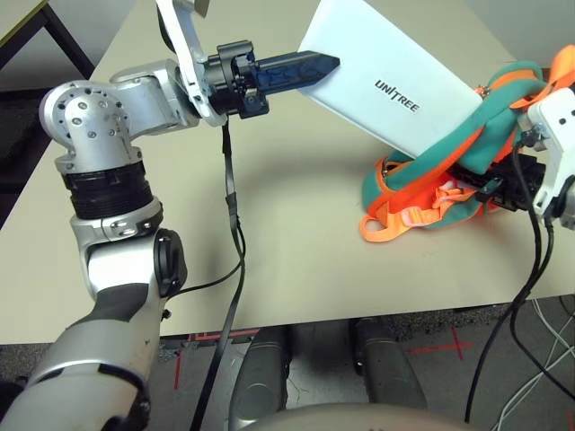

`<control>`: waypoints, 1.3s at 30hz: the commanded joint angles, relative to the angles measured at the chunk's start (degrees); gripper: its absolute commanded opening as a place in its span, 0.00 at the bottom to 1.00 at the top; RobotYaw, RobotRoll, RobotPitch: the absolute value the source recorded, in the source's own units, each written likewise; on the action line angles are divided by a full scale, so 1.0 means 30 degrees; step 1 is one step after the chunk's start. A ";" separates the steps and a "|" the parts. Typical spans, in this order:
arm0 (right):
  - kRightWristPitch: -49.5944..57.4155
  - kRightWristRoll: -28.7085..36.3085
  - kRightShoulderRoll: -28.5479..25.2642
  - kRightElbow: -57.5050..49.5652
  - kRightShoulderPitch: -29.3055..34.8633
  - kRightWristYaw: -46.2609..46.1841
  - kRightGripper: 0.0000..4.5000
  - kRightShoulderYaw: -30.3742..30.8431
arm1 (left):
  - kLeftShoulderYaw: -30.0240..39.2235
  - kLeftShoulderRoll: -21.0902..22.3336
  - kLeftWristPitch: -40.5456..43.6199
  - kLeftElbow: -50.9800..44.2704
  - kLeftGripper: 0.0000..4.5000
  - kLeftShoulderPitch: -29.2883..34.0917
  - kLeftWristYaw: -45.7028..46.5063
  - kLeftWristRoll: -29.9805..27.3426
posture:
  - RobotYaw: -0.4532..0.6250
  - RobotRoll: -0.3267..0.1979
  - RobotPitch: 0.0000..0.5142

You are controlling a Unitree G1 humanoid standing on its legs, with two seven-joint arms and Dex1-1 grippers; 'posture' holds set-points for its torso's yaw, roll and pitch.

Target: Put the pencil case into the backpack and zip it.

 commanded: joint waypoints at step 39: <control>-0.0729 -0.1610 0.0457 0.0917 -0.1186 0.1316 0.04 0.0933 | -0.6945 -0.2420 -0.9287 -0.3423 0.29 0.4837 0.0516 0.7294 | 0.47 0.62 0.40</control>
